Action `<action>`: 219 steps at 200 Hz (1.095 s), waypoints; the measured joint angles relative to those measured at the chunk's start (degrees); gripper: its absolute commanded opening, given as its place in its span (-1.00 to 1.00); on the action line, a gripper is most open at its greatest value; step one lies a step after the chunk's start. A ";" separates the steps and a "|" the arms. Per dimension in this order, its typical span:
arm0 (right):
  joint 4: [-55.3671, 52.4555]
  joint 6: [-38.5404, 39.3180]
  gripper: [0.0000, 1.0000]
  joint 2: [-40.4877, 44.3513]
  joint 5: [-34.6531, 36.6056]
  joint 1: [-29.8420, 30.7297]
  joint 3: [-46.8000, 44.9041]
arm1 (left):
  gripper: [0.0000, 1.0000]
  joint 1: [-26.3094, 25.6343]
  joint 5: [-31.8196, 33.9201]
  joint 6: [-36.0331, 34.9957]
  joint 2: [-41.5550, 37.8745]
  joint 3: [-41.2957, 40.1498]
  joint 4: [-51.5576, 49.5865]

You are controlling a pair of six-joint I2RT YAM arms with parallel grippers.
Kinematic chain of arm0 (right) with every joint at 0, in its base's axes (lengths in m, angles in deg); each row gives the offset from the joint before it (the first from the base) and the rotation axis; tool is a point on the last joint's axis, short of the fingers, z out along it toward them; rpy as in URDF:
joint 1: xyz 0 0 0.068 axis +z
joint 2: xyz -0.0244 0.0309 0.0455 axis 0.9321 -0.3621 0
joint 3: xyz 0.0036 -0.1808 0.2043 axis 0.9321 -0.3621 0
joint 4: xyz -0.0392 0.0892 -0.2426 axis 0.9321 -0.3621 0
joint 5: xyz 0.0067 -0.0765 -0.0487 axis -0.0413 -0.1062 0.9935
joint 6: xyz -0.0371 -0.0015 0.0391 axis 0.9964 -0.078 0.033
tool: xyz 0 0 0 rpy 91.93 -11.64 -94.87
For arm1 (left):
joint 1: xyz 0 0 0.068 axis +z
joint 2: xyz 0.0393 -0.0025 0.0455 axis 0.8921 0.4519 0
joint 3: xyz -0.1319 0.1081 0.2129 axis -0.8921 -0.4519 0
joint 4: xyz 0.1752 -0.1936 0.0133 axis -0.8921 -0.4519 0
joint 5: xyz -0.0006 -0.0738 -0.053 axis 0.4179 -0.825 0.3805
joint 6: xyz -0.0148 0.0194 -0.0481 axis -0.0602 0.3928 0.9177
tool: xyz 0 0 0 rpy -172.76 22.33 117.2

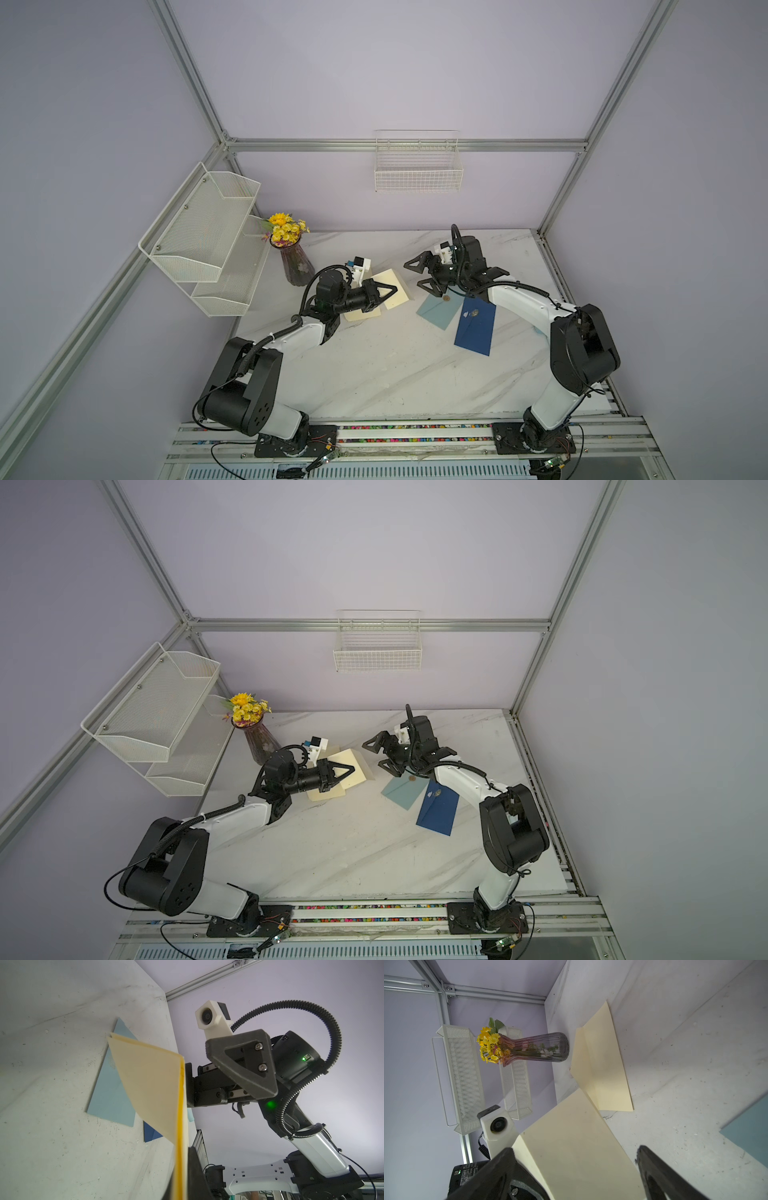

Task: Fold the letter paper in half and place it into the envelope
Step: Fold the letter paper.

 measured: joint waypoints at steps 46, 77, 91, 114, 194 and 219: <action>0.85 -0.04 0.87 -1.70 -1.73 3.30 0.00 | -1.00 -0.02 -1.90 -1.38 1.40 0.04 -1.27; 1.42 -0.07 0.79 -3.08 -2.25 5.31 0.00 | -1.00 -0.02 -2.71 -1.36 2.82 0.04 -1.03; 1.90 -0.15 0.70 -3.87 -2.40 6.03 0.00 | -1.00 -0.02 -3.19 -1.25 3.50 0.04 -0.48; 1.99 -0.26 0.51 -4.83 -2.64 6.64 0.02 | -1.00 -0.02 -3.80 -0.61 4.39 0.02 1.16; 5.29 -2.01 -0.04 -5.46 -3.04 6.73 0.04 | -0.83 -0.02 -5.51 1.62 5.16 -1.16 4.94; 5.66 -2.67 -0.32 -5.57 -3.02 6.73 0.04 | -0.52 -0.02 -6.16 1.84 5.16 -2.67 5.05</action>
